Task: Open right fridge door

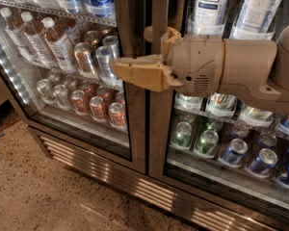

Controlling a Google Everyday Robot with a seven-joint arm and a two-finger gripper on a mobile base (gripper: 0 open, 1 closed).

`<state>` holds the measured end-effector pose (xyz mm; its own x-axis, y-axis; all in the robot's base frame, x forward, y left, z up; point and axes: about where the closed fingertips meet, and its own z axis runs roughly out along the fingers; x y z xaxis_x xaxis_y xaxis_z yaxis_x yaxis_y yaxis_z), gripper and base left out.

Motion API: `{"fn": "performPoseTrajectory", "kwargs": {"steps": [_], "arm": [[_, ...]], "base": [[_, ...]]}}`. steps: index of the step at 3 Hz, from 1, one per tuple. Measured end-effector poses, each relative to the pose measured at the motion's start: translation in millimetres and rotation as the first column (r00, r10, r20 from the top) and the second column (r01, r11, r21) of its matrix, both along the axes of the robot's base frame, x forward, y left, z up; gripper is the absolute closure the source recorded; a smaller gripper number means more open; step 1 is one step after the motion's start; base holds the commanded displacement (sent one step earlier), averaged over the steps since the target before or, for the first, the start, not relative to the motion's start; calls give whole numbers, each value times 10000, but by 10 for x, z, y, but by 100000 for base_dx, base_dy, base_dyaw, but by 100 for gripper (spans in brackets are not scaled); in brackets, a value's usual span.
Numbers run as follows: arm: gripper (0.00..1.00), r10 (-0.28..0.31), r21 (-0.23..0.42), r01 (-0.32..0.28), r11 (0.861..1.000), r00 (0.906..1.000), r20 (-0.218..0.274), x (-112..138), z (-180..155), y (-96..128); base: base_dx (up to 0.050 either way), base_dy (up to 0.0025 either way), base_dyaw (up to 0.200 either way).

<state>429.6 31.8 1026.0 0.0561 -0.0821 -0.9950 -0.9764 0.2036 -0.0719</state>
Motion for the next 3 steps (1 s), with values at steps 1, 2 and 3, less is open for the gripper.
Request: {"fn": "performPoseTrajectory", "kwargs": {"steps": [1,2,3], "arm": [[88,0,0,0,10000,10000,0,0,0,0],[100,1,0,-1,10000,10000,0,0,0,0],[100,1,-1,-1,10000,10000,1,0,0,1]], "base": [[0,0,0],[0,0,0],[-5000,0,1]]}}
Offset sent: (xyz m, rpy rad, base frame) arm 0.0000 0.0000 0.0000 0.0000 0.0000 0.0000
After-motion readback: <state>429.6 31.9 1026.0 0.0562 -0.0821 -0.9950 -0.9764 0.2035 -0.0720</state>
